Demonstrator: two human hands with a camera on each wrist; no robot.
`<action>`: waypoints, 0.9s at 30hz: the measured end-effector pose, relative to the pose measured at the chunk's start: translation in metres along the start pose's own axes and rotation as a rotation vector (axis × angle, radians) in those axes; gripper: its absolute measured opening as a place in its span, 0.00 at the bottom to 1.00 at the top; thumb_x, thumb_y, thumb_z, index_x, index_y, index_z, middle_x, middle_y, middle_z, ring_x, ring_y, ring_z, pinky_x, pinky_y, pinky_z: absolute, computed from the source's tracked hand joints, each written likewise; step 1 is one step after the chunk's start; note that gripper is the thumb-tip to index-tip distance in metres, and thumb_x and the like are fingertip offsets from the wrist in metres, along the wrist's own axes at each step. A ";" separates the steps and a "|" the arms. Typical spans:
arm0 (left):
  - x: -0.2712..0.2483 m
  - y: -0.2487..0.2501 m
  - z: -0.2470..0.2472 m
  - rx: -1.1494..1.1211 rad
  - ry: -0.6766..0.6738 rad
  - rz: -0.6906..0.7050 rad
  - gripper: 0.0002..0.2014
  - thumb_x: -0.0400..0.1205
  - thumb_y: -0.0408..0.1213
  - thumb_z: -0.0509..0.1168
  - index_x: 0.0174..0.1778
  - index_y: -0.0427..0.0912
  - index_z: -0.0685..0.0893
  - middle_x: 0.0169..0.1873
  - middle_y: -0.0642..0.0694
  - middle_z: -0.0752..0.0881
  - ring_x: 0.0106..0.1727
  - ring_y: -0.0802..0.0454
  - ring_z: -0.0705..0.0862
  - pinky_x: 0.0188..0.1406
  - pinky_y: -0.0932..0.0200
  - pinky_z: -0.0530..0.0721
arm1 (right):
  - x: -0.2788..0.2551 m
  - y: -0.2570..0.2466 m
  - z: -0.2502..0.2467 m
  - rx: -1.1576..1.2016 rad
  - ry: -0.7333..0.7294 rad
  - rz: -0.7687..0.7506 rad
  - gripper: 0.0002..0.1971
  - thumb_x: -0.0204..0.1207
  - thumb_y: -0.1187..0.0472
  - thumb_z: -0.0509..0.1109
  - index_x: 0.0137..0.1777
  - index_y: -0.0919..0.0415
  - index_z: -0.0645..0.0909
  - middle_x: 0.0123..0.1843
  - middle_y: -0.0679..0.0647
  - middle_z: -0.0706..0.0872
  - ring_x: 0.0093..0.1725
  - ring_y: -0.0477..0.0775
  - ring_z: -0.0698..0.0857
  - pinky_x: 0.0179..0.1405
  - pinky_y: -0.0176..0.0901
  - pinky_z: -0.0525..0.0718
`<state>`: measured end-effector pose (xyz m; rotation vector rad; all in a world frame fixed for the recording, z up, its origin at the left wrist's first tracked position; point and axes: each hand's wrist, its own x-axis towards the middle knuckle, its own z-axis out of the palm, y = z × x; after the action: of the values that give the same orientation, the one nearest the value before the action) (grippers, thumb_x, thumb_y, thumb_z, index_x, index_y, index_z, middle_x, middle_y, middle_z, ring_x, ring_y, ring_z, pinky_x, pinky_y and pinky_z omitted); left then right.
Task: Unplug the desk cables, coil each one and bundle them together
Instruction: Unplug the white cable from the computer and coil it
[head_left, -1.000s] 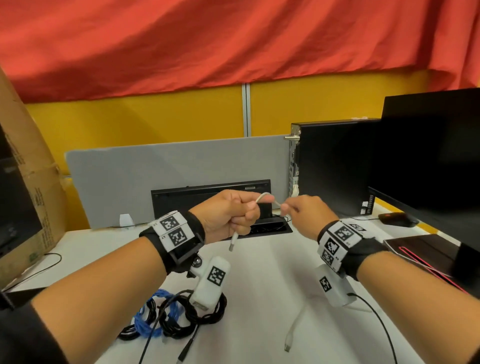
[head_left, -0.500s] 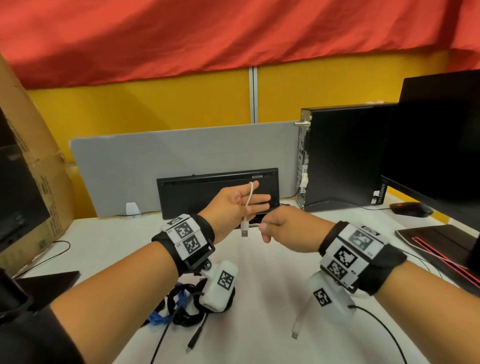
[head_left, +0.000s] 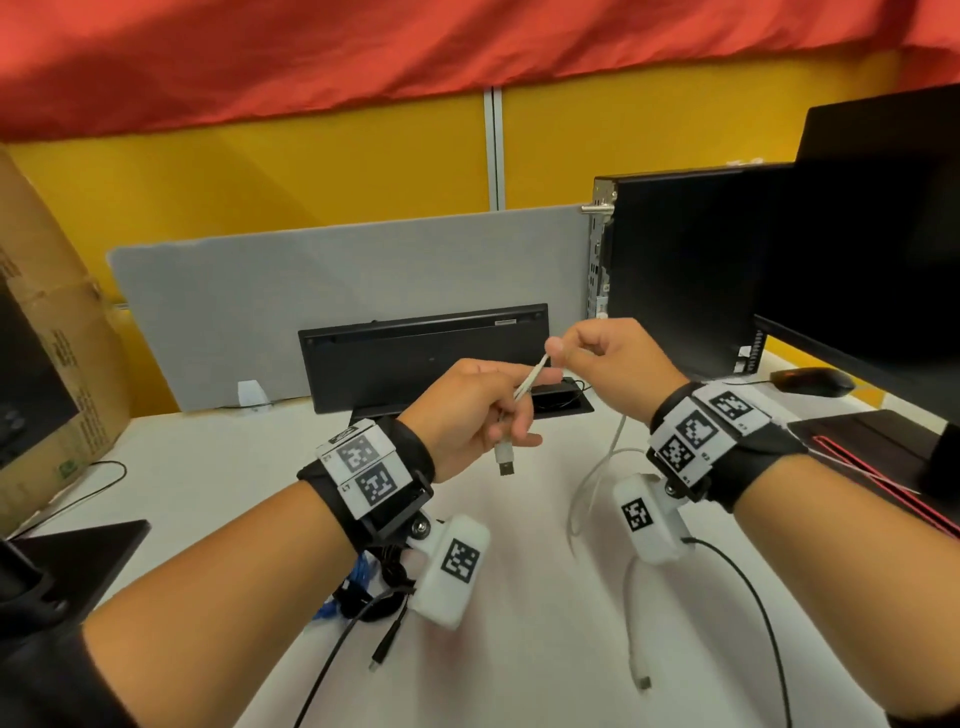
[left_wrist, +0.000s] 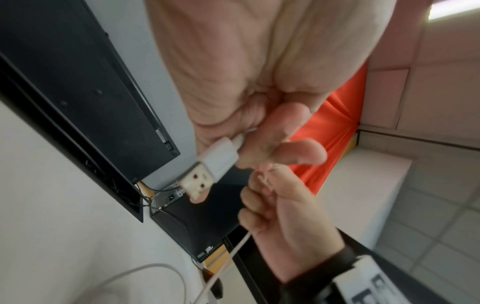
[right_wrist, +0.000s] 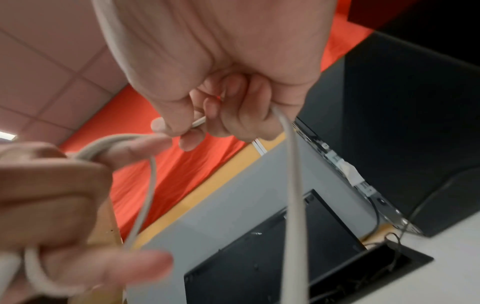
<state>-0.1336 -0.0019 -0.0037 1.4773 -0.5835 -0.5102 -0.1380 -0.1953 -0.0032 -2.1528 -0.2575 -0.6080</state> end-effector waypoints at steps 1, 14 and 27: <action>0.000 -0.001 0.000 -0.044 0.002 0.001 0.24 0.77 0.22 0.49 0.63 0.31 0.84 0.19 0.40 0.73 0.21 0.51 0.65 0.63 0.33 0.83 | -0.001 0.005 0.004 0.008 0.002 0.000 0.15 0.81 0.51 0.68 0.35 0.57 0.85 0.22 0.40 0.75 0.25 0.37 0.73 0.34 0.35 0.74; 0.033 -0.012 -0.027 -0.231 0.070 0.243 0.16 0.89 0.32 0.54 0.45 0.24 0.83 0.23 0.41 0.80 0.24 0.57 0.78 0.64 0.26 0.78 | 0.016 0.032 0.054 -0.111 -0.126 0.038 0.16 0.84 0.63 0.59 0.36 0.53 0.81 0.31 0.49 0.82 0.33 0.48 0.78 0.35 0.43 0.74; 0.062 -0.022 -0.077 -0.242 0.322 0.486 0.24 0.90 0.34 0.54 0.82 0.37 0.59 0.63 0.41 0.87 0.59 0.38 0.88 0.66 0.42 0.83 | 0.045 0.037 0.084 -0.110 -0.419 0.116 0.13 0.85 0.54 0.60 0.51 0.50 0.88 0.27 0.44 0.79 0.27 0.38 0.77 0.34 0.35 0.77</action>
<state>-0.0354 0.0164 -0.0231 1.1055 -0.5764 0.0389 -0.0573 -0.1528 -0.0486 -2.3692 -0.3265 -0.1005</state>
